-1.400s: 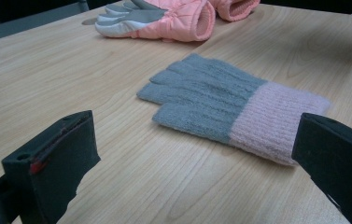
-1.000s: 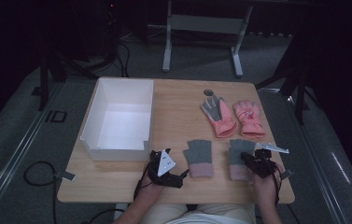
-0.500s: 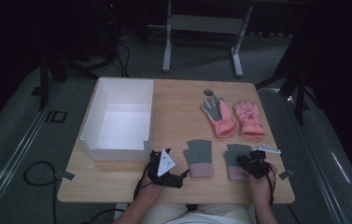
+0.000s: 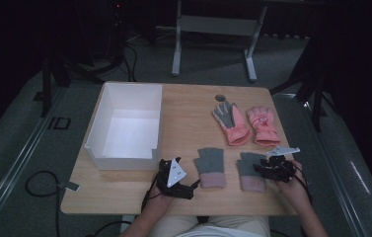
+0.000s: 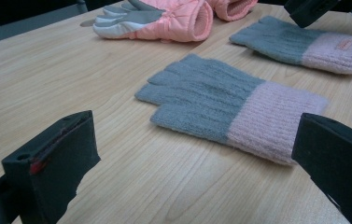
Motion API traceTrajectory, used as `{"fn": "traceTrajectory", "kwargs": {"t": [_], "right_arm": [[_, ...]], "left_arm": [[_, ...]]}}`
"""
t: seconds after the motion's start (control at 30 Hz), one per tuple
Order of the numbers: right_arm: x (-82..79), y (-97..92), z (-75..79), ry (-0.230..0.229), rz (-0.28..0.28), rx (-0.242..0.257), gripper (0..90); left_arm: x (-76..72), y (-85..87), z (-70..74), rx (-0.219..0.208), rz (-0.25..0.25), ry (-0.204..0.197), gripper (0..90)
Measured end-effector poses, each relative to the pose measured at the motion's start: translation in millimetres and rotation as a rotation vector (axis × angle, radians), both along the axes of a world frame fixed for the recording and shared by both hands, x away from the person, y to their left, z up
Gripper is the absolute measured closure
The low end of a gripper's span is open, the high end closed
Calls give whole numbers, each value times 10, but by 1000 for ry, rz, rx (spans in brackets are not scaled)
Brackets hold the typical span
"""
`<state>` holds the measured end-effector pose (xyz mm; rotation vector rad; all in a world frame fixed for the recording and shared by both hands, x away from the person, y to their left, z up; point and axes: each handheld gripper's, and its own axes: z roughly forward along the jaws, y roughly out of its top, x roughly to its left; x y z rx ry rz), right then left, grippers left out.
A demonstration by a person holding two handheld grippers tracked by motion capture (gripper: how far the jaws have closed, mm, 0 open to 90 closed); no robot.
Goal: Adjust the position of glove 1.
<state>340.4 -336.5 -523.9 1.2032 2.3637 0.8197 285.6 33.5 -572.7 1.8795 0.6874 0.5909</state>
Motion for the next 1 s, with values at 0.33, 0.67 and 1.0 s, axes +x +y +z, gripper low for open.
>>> {"fn": "traceTrajectory", "kwargs": {"t": [0.33,0.67,1.0], "right_arm": [[170,20,113,103,205,-110,583],[173,22,-102,141,160,-71,595],[147,29,-114,132,89,-41,832]], "left_arm": [[2,0,0,-1,1,1,0],[0,-3,-1,0,0,0,0],[1,-2,-1,-2,3,1,0]]}}
